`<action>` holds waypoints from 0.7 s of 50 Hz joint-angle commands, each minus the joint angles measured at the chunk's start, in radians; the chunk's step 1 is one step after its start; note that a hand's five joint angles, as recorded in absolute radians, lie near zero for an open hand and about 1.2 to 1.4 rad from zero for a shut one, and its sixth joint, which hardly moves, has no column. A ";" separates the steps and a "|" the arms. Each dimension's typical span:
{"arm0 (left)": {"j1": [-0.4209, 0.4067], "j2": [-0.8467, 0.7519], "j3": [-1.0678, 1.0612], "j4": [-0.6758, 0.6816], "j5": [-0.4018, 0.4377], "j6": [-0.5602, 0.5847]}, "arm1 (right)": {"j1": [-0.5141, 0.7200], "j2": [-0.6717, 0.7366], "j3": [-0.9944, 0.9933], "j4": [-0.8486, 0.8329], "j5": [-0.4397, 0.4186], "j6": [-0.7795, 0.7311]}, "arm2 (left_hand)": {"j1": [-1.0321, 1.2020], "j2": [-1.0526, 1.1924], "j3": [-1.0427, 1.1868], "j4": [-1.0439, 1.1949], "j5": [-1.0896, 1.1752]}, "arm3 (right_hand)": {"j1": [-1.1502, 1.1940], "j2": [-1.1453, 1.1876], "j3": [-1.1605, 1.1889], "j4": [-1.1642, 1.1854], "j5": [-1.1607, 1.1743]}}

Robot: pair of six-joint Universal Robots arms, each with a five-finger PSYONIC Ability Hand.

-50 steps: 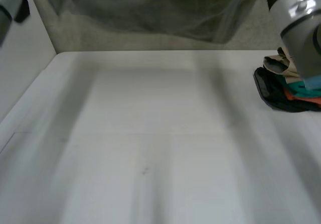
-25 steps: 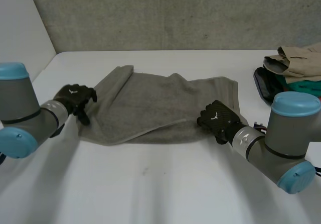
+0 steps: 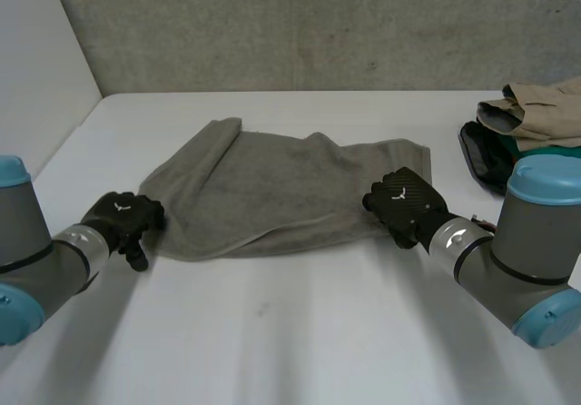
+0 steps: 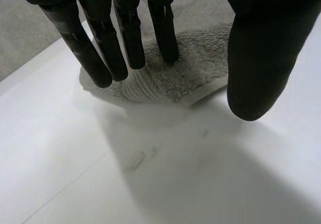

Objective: Fold the laundry.

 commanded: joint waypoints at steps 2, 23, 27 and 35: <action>0.000 -0.082 0.104 0.000 0.007 0.001 | 0.004 0.000 0.005 0.003 0.000 -0.005 | 0.099 0.098 0.100 0.106 0.110 | 0.281 0.223 0.208 0.198 0.219; -0.012 -0.187 0.231 0.035 0.015 0.019 | 0.004 -0.012 0.017 0.026 0.000 0.000 | 0.809 0.808 0.810 0.815 0.820 | 0.281 0.223 0.208 0.198 0.219; -0.008 -0.199 0.256 0.025 0.005 0.010 | 0.004 -0.015 0.017 0.047 0.002 0.000 | 0.848 0.846 0.848 0.854 0.858 | 0.281 0.223 0.208 0.198 0.219; 0.008 -0.116 0.230 -0.021 -0.039 -0.024 | 0.017 -0.068 0.023 0.258 -0.003 -0.058 | 0.848 0.846 0.848 0.854 0.858 | 0.033 -0.025 -0.040 -0.050 -0.029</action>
